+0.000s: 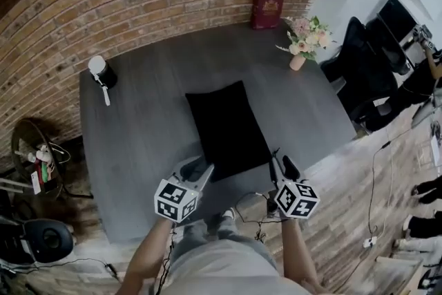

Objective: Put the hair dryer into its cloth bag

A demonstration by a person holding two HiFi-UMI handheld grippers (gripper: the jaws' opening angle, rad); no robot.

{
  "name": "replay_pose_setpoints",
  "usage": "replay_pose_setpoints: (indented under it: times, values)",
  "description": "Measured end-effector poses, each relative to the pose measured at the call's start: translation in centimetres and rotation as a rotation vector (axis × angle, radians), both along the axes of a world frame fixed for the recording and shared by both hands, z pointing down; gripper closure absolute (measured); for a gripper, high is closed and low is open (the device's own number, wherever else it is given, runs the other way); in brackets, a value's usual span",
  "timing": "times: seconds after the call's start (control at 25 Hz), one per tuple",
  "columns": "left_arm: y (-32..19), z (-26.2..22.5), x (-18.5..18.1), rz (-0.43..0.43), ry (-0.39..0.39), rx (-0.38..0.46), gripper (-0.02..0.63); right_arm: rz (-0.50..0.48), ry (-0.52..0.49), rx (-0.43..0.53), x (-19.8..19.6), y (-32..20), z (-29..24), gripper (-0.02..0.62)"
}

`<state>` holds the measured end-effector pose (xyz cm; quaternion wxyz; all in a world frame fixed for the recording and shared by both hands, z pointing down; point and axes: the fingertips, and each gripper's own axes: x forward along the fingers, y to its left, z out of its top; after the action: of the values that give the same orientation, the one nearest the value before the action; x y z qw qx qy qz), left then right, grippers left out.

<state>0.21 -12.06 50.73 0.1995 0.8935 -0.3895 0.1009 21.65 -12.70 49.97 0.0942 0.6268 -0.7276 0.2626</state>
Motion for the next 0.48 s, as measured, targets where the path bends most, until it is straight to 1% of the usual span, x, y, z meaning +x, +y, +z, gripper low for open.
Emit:
replay_pose_setpoints:
  times: [0.08,0.16,0.28,0.36,0.48]
  values:
    - [-1.6,-3.7,-2.4,-0.136,0.02,0.085,0.497,0.001,0.003,0.075,0.8,-1.6,-3.0,0.423]
    - [-3.0,-8.1,-4.9,-0.27,0.04,0.177,0.504,0.008,0.005,0.158,1.6,-3.1,-6.6,0.446]
    - [-4.4,-14.9,-8.5,-0.451,0.061,0.309,0.544,0.015,0.007,0.275,2.5,-4.8,-11.9,0.492]
    - [-4.7,-18.6,-10.3,-0.543,0.059,0.381,0.563,0.02,0.003,0.34,2.9,-5.8,-14.9,0.524]
    - [-4.7,-21.9,-11.9,-0.642,0.031,0.442,0.591,0.032,0.003,0.412,3.6,-6.5,-18.3,0.576]
